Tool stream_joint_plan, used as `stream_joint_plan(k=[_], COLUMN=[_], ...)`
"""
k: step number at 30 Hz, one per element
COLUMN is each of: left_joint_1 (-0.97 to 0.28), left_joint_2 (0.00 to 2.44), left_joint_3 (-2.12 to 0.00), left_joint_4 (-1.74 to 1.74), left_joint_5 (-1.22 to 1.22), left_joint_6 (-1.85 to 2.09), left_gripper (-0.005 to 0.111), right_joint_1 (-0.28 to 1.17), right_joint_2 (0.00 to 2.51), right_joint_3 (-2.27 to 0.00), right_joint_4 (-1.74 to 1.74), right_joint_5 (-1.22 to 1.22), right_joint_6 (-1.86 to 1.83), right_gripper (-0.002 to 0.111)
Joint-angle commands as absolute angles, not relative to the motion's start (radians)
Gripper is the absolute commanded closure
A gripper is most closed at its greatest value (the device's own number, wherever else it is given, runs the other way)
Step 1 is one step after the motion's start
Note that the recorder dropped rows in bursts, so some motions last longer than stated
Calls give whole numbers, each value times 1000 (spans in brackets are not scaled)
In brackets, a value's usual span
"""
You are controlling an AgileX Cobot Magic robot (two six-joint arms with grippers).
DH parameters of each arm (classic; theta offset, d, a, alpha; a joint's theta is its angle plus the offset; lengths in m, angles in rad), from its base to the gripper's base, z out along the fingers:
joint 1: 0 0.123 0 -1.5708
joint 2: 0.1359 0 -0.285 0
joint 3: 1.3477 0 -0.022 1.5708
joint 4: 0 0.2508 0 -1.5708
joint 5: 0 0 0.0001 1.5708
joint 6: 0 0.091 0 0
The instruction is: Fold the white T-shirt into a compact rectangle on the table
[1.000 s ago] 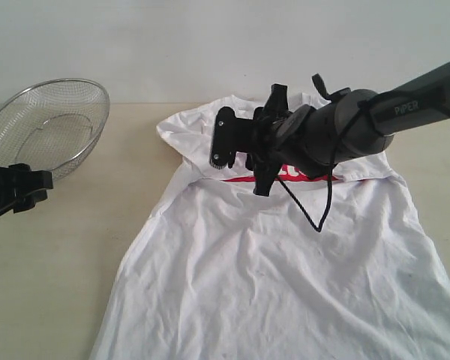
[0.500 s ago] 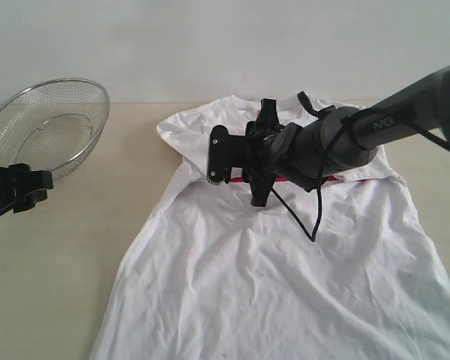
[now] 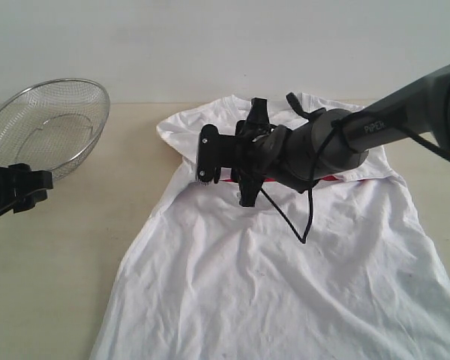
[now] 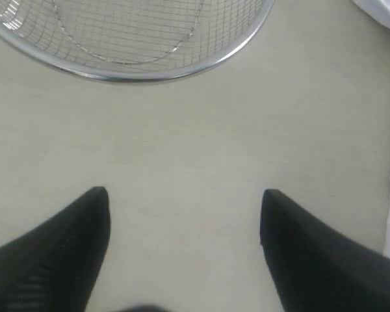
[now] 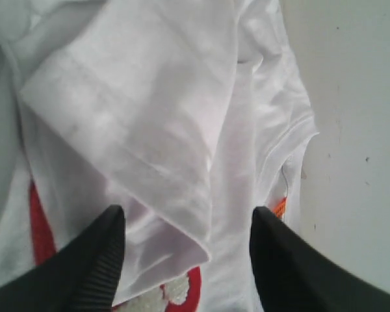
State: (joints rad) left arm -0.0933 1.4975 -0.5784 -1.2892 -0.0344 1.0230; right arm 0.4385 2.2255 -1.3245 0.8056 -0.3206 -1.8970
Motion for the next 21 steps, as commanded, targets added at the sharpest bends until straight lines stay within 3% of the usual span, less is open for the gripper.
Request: stream_joint_plan(k=[1, 21], left_joint_1=[-90, -90], left_joint_2=[1491, 1491], left_joint_3=[-576, -576], left_joint_4=[-1284, -1284], left_joint_5=[-33, -25], left_joint_6=[1028, 1028], left_gripper=[45, 45], right_joint_1=[439, 437], right_joint_2=[2225, 2251], right_joint_3=[-1329, -1329], right_joint_4=[711, 646], right_joint_5=[-326, -437], right_joint_6=[-1794, -1770], right_gripper=[57, 57])
